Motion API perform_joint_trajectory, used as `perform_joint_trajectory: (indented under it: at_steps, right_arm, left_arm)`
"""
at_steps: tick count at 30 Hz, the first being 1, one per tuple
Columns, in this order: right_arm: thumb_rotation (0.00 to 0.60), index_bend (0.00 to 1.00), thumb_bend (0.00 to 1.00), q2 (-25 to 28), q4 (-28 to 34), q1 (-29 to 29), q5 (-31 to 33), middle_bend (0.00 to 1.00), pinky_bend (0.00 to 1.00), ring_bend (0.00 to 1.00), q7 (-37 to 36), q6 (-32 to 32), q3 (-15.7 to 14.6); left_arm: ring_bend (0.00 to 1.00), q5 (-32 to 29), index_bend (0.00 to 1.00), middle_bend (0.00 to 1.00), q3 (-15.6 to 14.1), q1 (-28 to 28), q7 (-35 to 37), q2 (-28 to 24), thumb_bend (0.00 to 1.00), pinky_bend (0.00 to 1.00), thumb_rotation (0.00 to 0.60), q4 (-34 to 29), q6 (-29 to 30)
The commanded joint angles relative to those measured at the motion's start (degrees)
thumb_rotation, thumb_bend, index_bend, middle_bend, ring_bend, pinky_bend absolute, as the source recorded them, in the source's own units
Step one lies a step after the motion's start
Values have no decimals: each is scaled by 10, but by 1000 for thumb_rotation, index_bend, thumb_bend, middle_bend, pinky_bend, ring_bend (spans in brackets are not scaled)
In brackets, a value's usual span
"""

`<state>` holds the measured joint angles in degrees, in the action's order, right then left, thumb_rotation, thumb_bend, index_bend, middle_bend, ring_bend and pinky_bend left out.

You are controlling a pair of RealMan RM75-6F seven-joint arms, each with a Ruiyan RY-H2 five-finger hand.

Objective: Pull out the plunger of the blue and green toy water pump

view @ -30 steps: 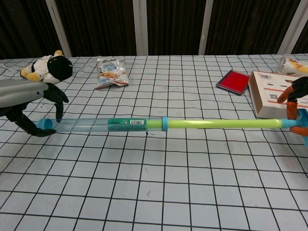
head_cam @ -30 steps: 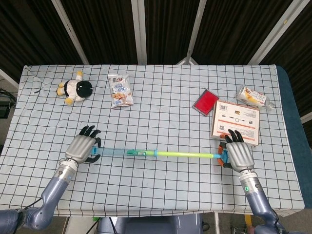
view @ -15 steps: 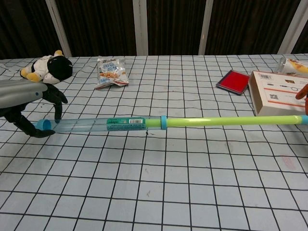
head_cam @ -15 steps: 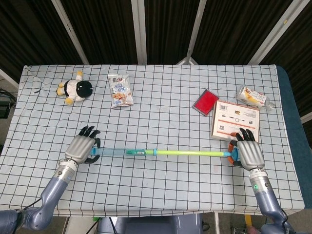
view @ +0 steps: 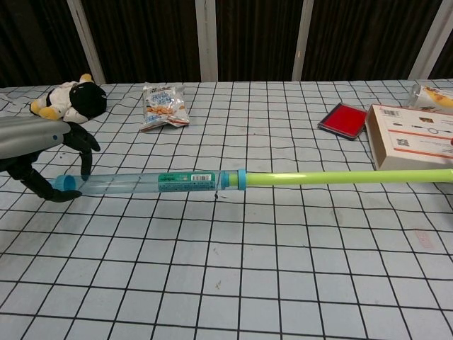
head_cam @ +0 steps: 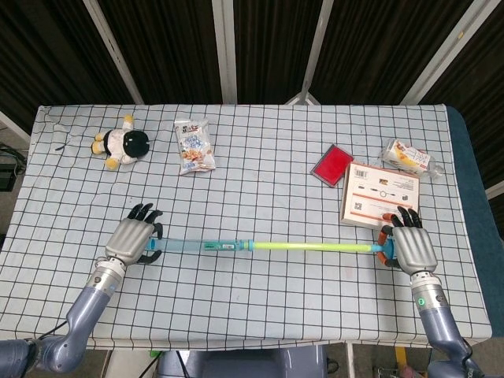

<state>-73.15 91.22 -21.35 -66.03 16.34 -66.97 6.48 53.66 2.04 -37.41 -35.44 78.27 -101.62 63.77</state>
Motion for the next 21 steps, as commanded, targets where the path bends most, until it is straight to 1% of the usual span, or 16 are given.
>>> perform_joint_trajectory:
  at_steps: [1, 5, 7, 8, 9, 11, 12, 13, 16, 17, 18, 21]
  right_arm:
    - [600, 666, 440, -1, -6, 0, 4, 254, 0, 0, 6, 4, -2]
    - [600, 666, 439, -1, -12, 0, 1, 254, 0, 0, 11, 3, -3]
    - [600, 654, 439, 0, -14, -1, 0, 254, 0, 0, 17, 5, -5]
    - [600, 627, 440, 1, -13, -1, 2, 252, 0, 0, 20, 6, -5]
    - [600, 591, 440, 2, -13, -1, 3, 246, 0, 0, 23, 7, -6]
    - [600, 434, 440, 4, -11, -1, 8, 195, 0, 0, 31, 9, -7]
    - [600, 367, 440, 6, -10, -1, 10, 166, 0, 0, 35, 10, -8]
    - [600, 269, 440, 8, -9, -1, 15, 122, 0, 0, 42, 14, -10]
    - [600, 85, 440, 15, 1, -2, 33, 43, 0, 0, 66, 19, -12]
    - [600, 41, 440, 16, 4, -2, 39, 23, 0, 0, 73, 19, -12]
    - [600, 18, 440, 18, 7, -1, 44, 12, 0, 0, 80, 18, -12]
    - [600, 0, 440, 20, 17, 0, 56, 0, 0, 0, 94, 12, -12]
  left_arm:
    - [0, 0, 605, 136, 1, 0, -1, 2, 526, 0, 600, 2, 1]
    - [0, 0, 592, 129, 2, 0, -4, 6, 526, 0, 600, 3, 2]
    - [0, -1, 530, 101, 2, -1, -6, 7, 500, 0, 600, 4, 2]
    - [0, -1, 494, 85, 2, -1, -6, 8, 478, 0, 600, 5, 2]
    - [0, -1, 435, 61, 2, 0, -6, 9, 430, 0, 600, 5, 2]
    - [0, -1, 331, 32, 4, 0, -3, 12, 340, 0, 600, 6, 3]
    - [0, -1, 299, 27, 4, 1, 0, 13, 314, 0, 600, 6, 3]
    - [0, -1, 248, 21, 5, 2, 3, 14, 273, 0, 600, 5, 4]
    - [0, 1, 167, 18, 5, 3, 6, 15, 204, 0, 600, 5, 3]
    - [0, 2, 162, 18, 4, 4, 7, 15, 196, 0, 600, 4, 3]
    - [0, 2, 158, 18, 4, 5, 8, 15, 190, 0, 600, 3, 3]
    - [0, 5, 150, 18, 0, 7, 10, 11, 181, 0, 600, -1, 3]
